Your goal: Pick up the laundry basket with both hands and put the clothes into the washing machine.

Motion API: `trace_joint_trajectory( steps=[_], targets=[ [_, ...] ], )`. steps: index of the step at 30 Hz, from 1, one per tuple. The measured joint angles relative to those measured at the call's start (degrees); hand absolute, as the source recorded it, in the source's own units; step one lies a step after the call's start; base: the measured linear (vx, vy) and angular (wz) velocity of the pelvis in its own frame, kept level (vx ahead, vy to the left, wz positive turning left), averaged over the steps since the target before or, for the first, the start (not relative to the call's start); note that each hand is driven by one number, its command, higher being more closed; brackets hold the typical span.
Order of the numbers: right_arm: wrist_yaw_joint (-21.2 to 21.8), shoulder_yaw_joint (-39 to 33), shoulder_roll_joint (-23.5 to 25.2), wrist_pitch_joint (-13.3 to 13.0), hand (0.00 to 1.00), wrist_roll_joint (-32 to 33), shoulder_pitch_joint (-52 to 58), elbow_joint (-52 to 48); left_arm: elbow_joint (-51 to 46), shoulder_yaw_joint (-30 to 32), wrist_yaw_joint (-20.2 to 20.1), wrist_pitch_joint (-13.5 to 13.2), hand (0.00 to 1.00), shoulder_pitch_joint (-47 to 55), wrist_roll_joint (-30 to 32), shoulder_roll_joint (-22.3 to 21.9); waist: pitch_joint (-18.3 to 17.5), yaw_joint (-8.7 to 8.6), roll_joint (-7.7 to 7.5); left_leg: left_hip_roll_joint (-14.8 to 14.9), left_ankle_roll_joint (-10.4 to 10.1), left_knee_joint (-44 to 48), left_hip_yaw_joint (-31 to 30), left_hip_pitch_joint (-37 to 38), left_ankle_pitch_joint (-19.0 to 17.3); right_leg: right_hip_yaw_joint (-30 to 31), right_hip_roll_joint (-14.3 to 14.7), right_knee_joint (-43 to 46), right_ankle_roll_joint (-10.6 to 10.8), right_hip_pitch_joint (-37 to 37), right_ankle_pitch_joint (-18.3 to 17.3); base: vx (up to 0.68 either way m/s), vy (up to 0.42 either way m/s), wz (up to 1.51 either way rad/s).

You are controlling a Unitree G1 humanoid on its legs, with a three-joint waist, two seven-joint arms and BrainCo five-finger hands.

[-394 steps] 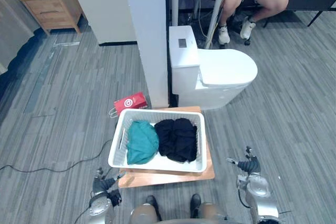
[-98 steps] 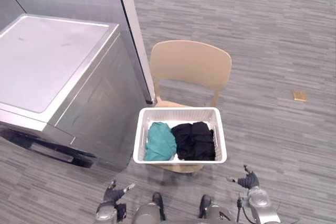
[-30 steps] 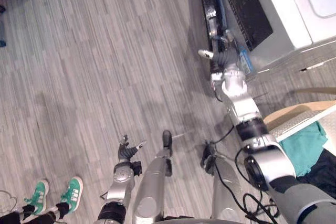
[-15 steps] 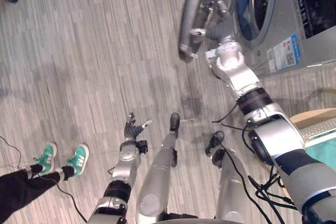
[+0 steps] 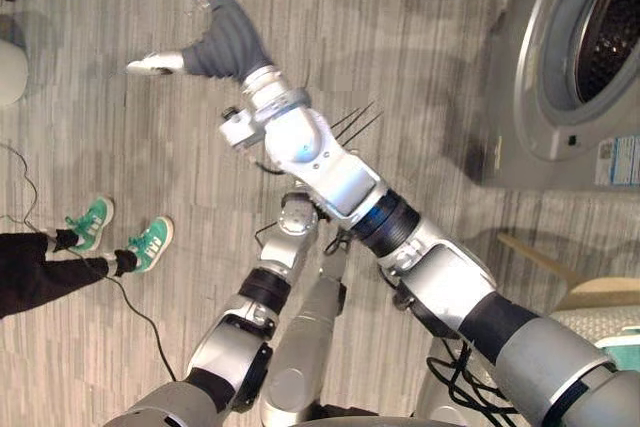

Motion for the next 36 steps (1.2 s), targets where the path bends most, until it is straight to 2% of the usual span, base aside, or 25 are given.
trace_joint_trajectory(
  steps=[2,3,4,9,13,16,18,21,23,25,28,30,32,35,36],
  targets=[
    [-0.10,-2.98,-3.64,1.08,0.00,-0.14,6.36,0.01,0.41,0.72,0.25,-0.07,0.00,0.13,-0.01,1.92,0.04,-1.54,-0.07,1.19,0.02,-0.05,3.64,0.19,0.00,3.59,2.14,-2.73,0.19,-0.91,2.83,0.00,-0.004,-0.80],
    [-0.10,-2.98,-3.64,1.08,0.00,-0.14,6.36,0.01,0.41,0.72,0.25,-0.07,0.00,0.13,-0.01,1.92,0.04,-1.54,-0.07,1.19,0.02,-0.05,3.64,0.19,0.00,3.59,2.14,-2.73,0.19,-0.91,2.83,0.00,0.001,-0.96],
    [0.05,-2.93,-3.87,1.70,0.00,-0.10,12.02,0.01,0.69,1.11,0.89,-0.27,0.00,-0.75,0.01,3.26,0.10,-3.16,-0.26,2.17,0.04,-0.82,6.14,1.57,0.01,6.47,3.79,-5.05,0.34,-0.79,4.92,-0.02,-0.008,-0.99],
    [1.59,-4.07,-3.92,2.03,0.00,-0.22,23.81,-1.41,0.92,3.94,1.87,-1.01,0.00,-2.49,0.95,5.46,0.08,-5.96,-0.33,3.76,0.07,-2.97,10.00,5.44,0.00,11.22,6.61,-6.77,0.10,-0.41,7.07,-0.03,-0.036,-0.66],
    [3.39,-7.26,-4.69,1.96,0.00,-0.81,35.30,-7.01,0.80,5.84,1.67,-0.79,0.00,1.60,2.88,6.92,0.10,-6.21,-0.36,4.19,0.22,-3.17,10.85,6.82,-0.12,11.43,7.39,-6.75,-0.10,0.29,6.99,-0.03,-0.050,-0.12],
    [5.29,-8.07,-5.10,1.89,0.00,-0.90,42.05,-10.86,-1.26,8.53,1.46,-0.79,0.00,7.15,3.52,8.00,0.15,-6.25,-0.64,4.17,1.86,-2.94,11.53,7.41,-1.27,11.89,7.25,-6.60,0.18,0.69,6.72,-0.01,-0.023,-0.06],
    [6.18,-9.54,-4.96,1.77,0.00,-1.14,46.09,-12.37,-3.91,9.62,1.14,-0.46,0.00,9.19,4.04,9.83,0.17,-6.18,-1.37,4.12,2.18,-2.89,12.18,7.64,-1.52,12.61,7.21,-6.80,0.32,0.60,6.78,0.01,-0.004,-0.08],
    [8.48,-9.21,-3.72,2.18,0.00,-2.56,49.05,-12.28,-7.42,9.68,1.65,2.39,0.00,0.31,5.07,13.84,0.26,-6.36,-3.37,4.30,2.22,-2.77,13.66,7.82,-1.56,13.91,7.75,-8.10,0.92,0.78,7.84,-0.01,0.012,-0.24],
    [9.46,-8.27,-1.57,2.04,0.00,-4.19,48.69,-12.48,-6.99,9.45,1.49,1.48,0.00,-8.21,5.29,17.05,0.66,-8.77,-5.59,4.55,2.45,-2.73,15.15,7.56,-1.68,15.29,8.33,-9.97,1.03,0.60,9.81,-0.01,0.021,-0.39],
    [9.36,-8.71,-1.04,2.16,0.00,-4.74,49.49,-12.95,-6.88,9.51,1.55,2.74,0.00,-12.45,5.80,16.64,0.72,-9.84,-6.48,5.00,2.97,-1.79,16.38,6.86,-2.09,16.42,8.98,-11.92,1.23,0.65,11.40,0.02,0.026,-0.37],
    [8.91,-11.64,-1.60,2.17,0.00,-5.34,52.19,-15.23,-4.79,9.56,1.63,3.70,0.00,-15.48,6.39,16.22,0.77,-11.08,-6.61,5.17,3.87,-0.18,17.81,6.23,-3.15,17.39,9.15,-12.86,1.50,0.68,11.99,0.05,0.008,-0.22],
    [8.84,-13.33,-1.90,2.10,0.00,-5.34,53.57,-16.53,-3.29,10.10,1.75,4.43,0.00,-15.55,7.23,16.91,0.86,-11.06,-6.76,5.63,3.63,1.58,18.37,5.86,-4.38,17.84,9.46,-12.86,1.50,0.78,11.99,0.05,-0.029,-0.18],
    [8.76,-14.19,-2.30,1.99,0.00,-5.31,53.63,-16.75,-1.92,11.18,1.88,4.62,0.00,-15.92,7.68,19.35,1.53,-10.81,-7.87,6.65,3.37,4.29,19.35,5.30,-6.13,18.82,10.24,-13.01,1.26,0.88,12.14,0.03,-0.056,-0.25],
    [8.53,-14.51,-2.81,1.94,0.00,-5.23,54.54,-18.50,-0.12,12.36,2.02,5.09,0.00,-18.40,9.10,21.11,1.77,-10.81,-8.17,7.61,3.30,5.94,19.37,3.91,-7.15,18.54,10.87,-13.95,0.90,0.80,12.57,0.01,-0.036,-0.08],
    [8.26,-14.72,-2.77,1.85,0.00,-5.22,54.66,-19.54,0.21,12.41,2.03,5.48,0.00,-19.98,9.70,22.53,2.06,-10.80,-8.69,7.90,3.44,6.80,19.47,3.22,-7.67,18.55,11.02,-13.98,0.86,0.43,12.62,0.00,0.000,0.00]
  ],
)
